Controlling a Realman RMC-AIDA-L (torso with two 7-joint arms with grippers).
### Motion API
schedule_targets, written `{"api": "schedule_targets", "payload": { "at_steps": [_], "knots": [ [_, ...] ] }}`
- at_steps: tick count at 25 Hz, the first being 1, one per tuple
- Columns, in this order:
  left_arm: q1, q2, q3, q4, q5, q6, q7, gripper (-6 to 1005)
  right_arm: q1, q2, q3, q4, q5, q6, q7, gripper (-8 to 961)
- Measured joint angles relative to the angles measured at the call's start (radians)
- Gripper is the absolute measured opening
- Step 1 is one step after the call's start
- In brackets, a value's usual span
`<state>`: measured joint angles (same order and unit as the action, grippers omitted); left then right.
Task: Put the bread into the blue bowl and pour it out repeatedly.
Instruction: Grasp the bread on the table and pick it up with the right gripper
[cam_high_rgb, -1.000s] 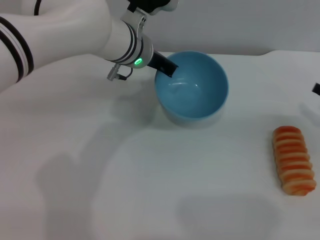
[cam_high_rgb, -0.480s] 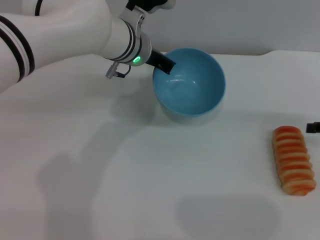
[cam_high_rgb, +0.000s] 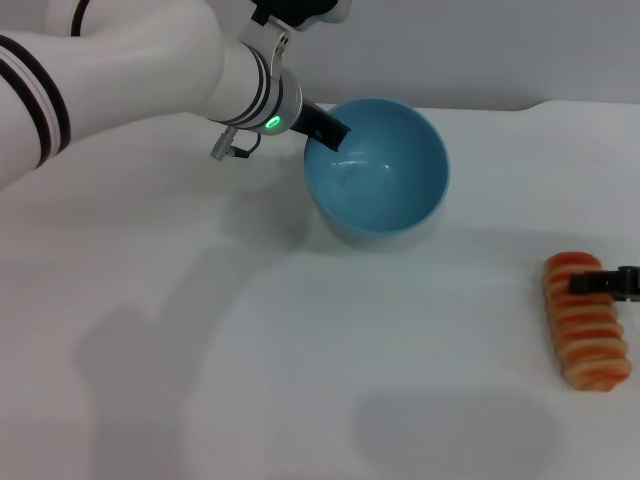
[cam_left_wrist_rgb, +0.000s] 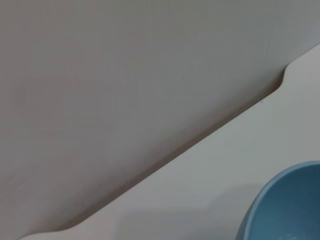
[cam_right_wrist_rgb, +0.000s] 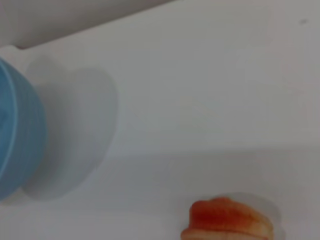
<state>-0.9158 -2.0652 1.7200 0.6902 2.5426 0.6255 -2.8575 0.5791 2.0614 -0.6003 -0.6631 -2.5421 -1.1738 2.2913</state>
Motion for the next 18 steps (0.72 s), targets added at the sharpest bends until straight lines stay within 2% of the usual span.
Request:
{"api": "schedule_targets", "payload": {
  "at_steps": [9, 14, 18],
  "knots": [
    [0.004, 0.000, 0.003, -0.002, -0.004, -0.001, 0.001, -1, 0.016, 0.000, -0.065, 0.046, 0.003, 0.062, 0.003, 705],
    [0.006, -0.002, 0.006, -0.002, -0.004, -0.009, 0.001, -1, 0.020, 0.001, -0.068, 0.040, 0.003, 0.059, 0.003, 639],
    [0.006, -0.003, 0.007, -0.002, -0.004, -0.010, -0.004, -1, 0.022, 0.001, -0.068, 0.034, 0.038, 0.065, -0.049, 537]
  ]
}}
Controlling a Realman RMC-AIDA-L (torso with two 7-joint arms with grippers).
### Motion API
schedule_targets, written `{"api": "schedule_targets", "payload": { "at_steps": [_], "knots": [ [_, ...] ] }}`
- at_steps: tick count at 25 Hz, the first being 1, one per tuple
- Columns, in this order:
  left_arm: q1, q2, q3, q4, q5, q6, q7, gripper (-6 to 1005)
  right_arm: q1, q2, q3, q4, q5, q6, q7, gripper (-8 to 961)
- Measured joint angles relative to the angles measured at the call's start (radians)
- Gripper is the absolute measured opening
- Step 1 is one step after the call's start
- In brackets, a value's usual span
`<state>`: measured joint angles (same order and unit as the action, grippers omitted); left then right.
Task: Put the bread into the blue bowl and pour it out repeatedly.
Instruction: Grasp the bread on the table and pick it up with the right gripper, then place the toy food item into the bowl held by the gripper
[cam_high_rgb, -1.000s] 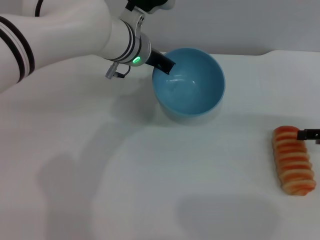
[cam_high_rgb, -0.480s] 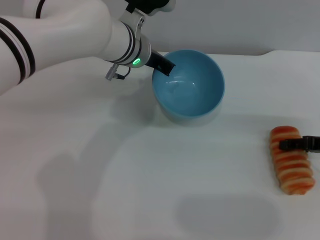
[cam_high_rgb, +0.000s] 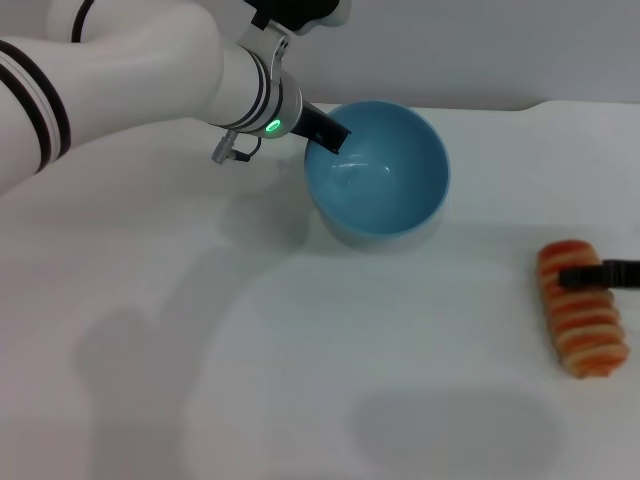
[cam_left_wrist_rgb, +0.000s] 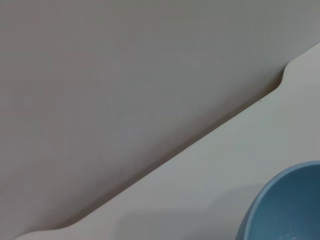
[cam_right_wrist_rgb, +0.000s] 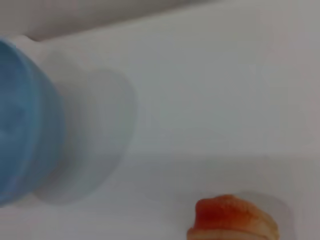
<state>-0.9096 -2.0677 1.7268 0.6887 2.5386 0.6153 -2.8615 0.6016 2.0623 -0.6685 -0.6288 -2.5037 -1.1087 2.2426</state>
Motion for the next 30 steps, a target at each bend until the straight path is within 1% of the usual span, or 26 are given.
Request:
{"api": "schedule_targets", "payload": {
  "at_steps": [1, 2, 5, 7, 8, 10, 13, 14, 15, 16, 17, 21, 22, 23, 24, 27, 30],
  "knots": [
    [0.000, 0.000, 0.000, 0.000, 0.000, 0.000, -0.001, -1, -0.003, 0.001, 0.000, -0.002, 0.070, -0.008, -0.067, 511],
    [0.000, 0.000, 0.000, 0.000, 0.000, 0.000, -0.002, -1, -0.003, 0.001, 0.000, -0.002, 0.070, -0.008, -0.067, 507],
    [0.003, 0.000, 0.000, 0.000, -0.001, 0.000, -0.003, 0, -0.011, -0.002, 0.000, -0.018, 0.188, -0.041, -0.146, 494],
    [0.004, 0.000, 0.000, 0.000, -0.001, 0.004, -0.004, 0, -0.014, -0.006, 0.001, -0.068, 0.265, -0.087, -0.180, 485],
    [0.004, 0.000, 0.000, 0.000, -0.001, 0.007, -0.004, 0, -0.014, -0.006, 0.001, -0.068, 0.265, -0.087, -0.180, 481],
    [0.005, -0.002, 0.000, 0.000, -0.005, 0.019, -0.005, 0, -0.014, -0.002, 0.001, -0.120, 0.321, -0.133, -0.210, 472],
    [0.001, -0.004, 0.012, 0.000, -0.035, 0.046, -0.004, 0, -0.008, 0.004, -0.003, -0.152, 0.425, -0.190, -0.279, 459],
    [-0.002, -0.004, 0.027, 0.002, -0.056, 0.056, -0.002, 0, 0.003, 0.005, -0.022, -0.143, 0.506, -0.208, -0.317, 450],
    [-0.007, -0.004, 0.049, 0.006, -0.083, 0.069, 0.001, 0, 0.003, 0.005, -0.022, -0.143, 0.506, -0.208, -0.317, 441],
    [-0.011, -0.004, 0.065, 0.010, -0.103, 0.078, 0.003, 0, 0.016, 0.004, -0.059, -0.119, 0.560, -0.207, -0.340, 432],
    [-0.015, -0.004, 0.079, 0.013, -0.120, 0.088, 0.003, 0, 0.016, 0.004, -0.059, -0.119, 0.560, -0.207, -0.340, 423],
    [-0.028, -0.005, 0.101, 0.019, -0.156, 0.108, 0.004, -1, 0.048, 0.009, -0.138, -0.042, 0.635, -0.188, -0.418, 365],
    [-0.029, -0.005, 0.104, 0.019, -0.161, 0.109, 0.004, -1, 0.058, 0.010, -0.152, -0.015, 0.645, -0.173, -0.427, 356],
    [-0.029, -0.005, 0.110, 0.021, -0.168, 0.108, 0.004, -1, 0.074, 0.010, -0.164, 0.041, 0.650, -0.131, -0.428, 347],
    [-0.029, -0.005, 0.110, 0.021, -0.168, 0.108, 0.004, -1, 0.074, 0.010, -0.164, 0.041, 0.650, -0.131, -0.428, 339],
    [-0.024, -0.005, 0.112, 0.021, -0.171, 0.107, 0.004, -1, 0.084, 0.009, -0.168, 0.094, 0.650, -0.080, -0.432, 313],
    [-0.021, -0.005, 0.112, 0.021, -0.171, 0.105, 0.004, -1, 0.084, 0.010, -0.184, 0.107, 0.650, -0.058, -0.440, 287]
  ]
}}
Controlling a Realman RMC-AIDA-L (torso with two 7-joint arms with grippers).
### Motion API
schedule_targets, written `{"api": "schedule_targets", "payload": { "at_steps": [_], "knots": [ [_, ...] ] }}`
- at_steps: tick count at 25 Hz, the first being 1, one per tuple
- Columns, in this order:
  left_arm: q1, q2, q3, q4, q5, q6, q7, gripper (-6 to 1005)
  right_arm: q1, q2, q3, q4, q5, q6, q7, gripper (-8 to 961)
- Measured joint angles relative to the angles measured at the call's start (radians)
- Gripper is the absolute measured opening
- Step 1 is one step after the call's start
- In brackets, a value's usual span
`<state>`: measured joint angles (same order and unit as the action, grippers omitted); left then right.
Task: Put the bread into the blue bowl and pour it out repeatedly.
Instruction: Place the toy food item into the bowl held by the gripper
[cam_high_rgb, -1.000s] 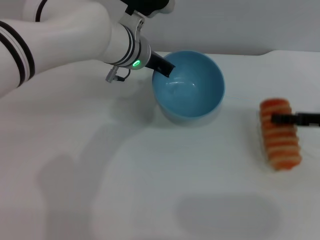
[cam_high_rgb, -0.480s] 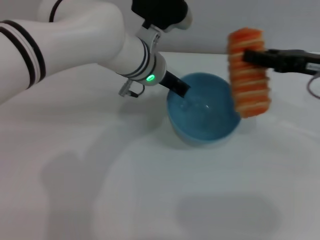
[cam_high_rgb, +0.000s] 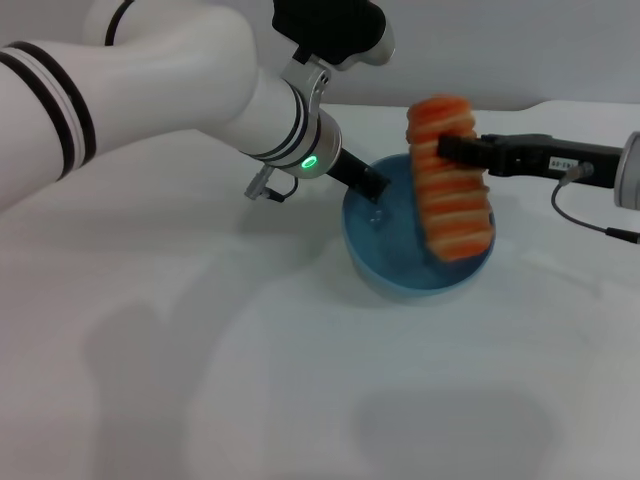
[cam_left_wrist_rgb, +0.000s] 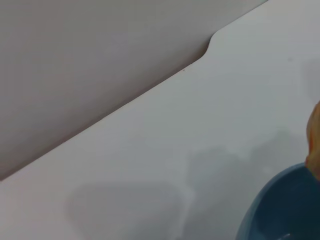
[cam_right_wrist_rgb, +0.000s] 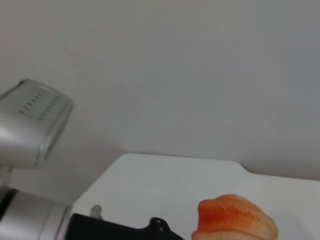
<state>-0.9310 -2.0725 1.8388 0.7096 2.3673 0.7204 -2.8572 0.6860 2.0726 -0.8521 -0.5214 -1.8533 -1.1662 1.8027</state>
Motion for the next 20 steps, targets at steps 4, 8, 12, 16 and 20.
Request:
{"api": "schedule_targets", "payload": {
  "at_steps": [4, 8, 12, 16, 20],
  "knots": [
    [0.001, 0.000, -0.001, -0.003, 0.000, -0.005, 0.000, 0, 0.013, 0.002, -0.008, 0.036, 0.008, 0.005, -0.043, 294],
    [0.005, 0.002, -0.006, -0.003, -0.003, -0.012, 0.001, 0, 0.037, 0.003, -0.009, 0.085, 0.009, 0.022, -0.072, 313],
    [0.011, 0.003, -0.001, -0.004, -0.005, -0.017, 0.001, -1, 0.036, 0.003, -0.004, 0.089, 0.010, 0.029, -0.082, 333],
    [0.013, 0.003, -0.001, -0.007, -0.005, -0.024, 0.003, -1, 0.023, -0.001, -0.004, 0.083, 0.039, 0.021, -0.082, 464],
    [0.015, 0.005, -0.002, -0.008, -0.005, -0.026, 0.003, -1, 0.017, -0.003, -0.006, 0.082, 0.047, 0.012, -0.083, 504]
  ]
}}
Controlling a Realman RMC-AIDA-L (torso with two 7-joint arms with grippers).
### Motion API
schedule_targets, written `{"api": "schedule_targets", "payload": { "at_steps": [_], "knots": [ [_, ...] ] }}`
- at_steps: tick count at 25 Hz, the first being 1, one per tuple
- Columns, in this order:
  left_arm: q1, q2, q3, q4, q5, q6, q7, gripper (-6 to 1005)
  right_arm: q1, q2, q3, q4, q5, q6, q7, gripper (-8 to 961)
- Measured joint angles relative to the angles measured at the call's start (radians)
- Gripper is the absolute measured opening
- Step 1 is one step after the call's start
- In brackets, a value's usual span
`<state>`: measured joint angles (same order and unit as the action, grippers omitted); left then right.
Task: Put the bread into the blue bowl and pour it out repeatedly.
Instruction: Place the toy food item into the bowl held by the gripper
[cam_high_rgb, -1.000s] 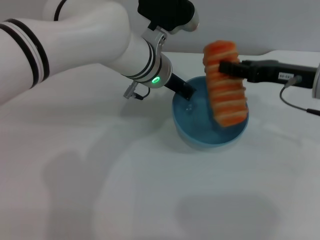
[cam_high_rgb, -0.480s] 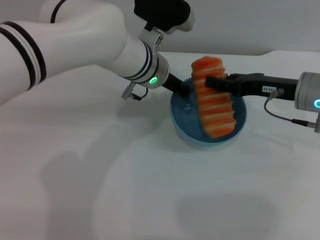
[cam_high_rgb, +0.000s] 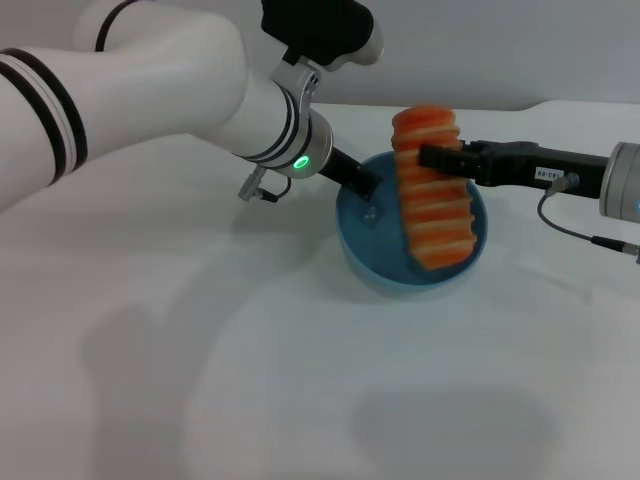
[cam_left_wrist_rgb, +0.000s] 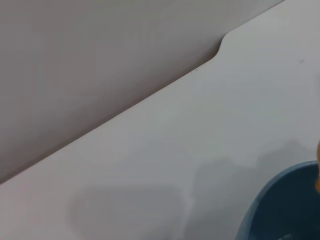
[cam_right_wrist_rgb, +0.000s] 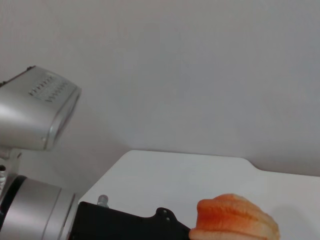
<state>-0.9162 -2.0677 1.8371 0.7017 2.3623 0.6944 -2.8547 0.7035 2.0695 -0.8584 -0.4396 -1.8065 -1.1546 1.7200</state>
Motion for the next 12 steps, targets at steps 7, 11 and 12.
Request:
{"api": "schedule_targets", "payload": {
  "at_steps": [7, 11, 12],
  "knots": [
    [0.001, 0.000, -0.004, 0.000, 0.000, -0.002, 0.000, 0, -0.005, -0.001, -0.033, 0.000, -0.006, 0.003, 0.006, 535],
    [0.001, 0.000, -0.004, 0.000, 0.000, -0.003, 0.000, 0, -0.013, -0.002, -0.028, 0.000, -0.005, 0.004, 0.020, 605],
    [0.001, 0.000, -0.004, 0.000, 0.000, -0.003, 0.000, 0, -0.017, -0.002, -0.027, -0.002, -0.004, 0.006, 0.028, 623]
  ]
}}
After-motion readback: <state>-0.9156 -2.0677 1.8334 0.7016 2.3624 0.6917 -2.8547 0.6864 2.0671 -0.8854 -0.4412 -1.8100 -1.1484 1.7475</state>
